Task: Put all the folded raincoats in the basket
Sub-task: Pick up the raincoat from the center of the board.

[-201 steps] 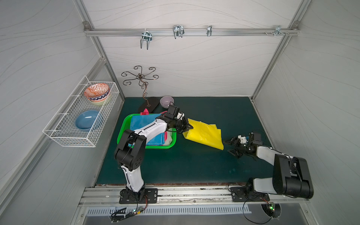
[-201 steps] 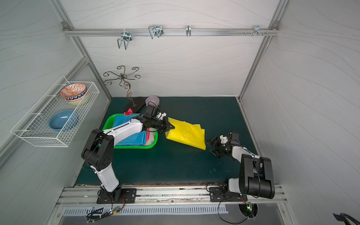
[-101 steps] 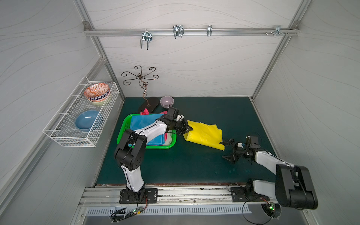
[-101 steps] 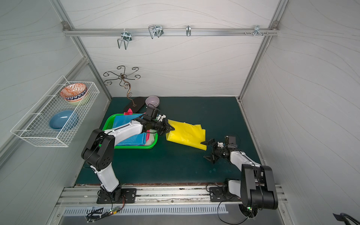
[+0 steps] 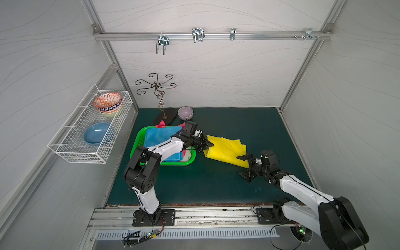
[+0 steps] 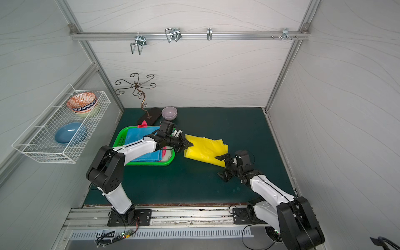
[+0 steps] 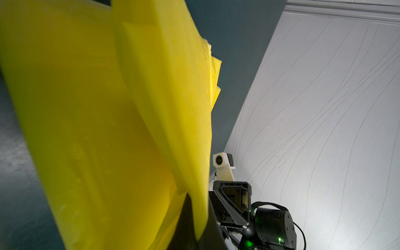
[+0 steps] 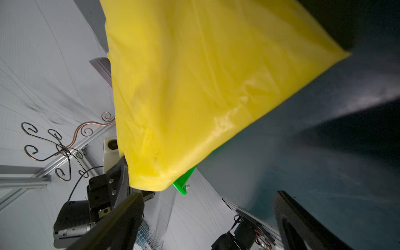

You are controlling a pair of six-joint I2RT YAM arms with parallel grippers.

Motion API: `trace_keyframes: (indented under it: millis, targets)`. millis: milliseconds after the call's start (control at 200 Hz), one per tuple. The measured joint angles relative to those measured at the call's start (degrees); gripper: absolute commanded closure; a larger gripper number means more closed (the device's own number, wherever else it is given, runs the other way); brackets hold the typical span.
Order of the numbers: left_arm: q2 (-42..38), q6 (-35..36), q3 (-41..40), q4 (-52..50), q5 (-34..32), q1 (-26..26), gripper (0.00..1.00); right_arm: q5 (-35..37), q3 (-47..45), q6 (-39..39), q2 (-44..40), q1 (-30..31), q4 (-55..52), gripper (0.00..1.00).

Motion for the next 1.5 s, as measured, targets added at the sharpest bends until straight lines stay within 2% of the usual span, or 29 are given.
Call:
trace_keyframes:
  millis: [270, 725, 985, 1170, 1500]
  targets:
    - [-0.3, -2.9, -3.1, 3.1, -0.8, -1.4, 1.0, 10.3, 0.6, 8.4, 9.7, 7.8, 8.4, 0.01]
    - [-0.2, -9.4, -6.3, 9.3, -2.0, -5.6, 1.0, 22.3, 2.1, 15.9, 18.9, 9.7, 21.7, 0.02]
    - [0.5, -11.5, -7.7, 9.8, -4.2, -6.5, 1.0, 25.8, 0.6, 17.8, 21.0, 9.8, 27.8, 0.1]
    - [2.1, -10.6, -7.6, 9.4, -4.7, -6.7, 1.0, 27.8, -1.0, 17.6, 20.8, 9.9, 30.2, 0.12]
    - [4.2, -6.5, -5.0, 4.3, -7.2, -7.1, 1.0, 29.5, -2.5, 14.4, 20.2, 10.0, 30.9, 0.3]
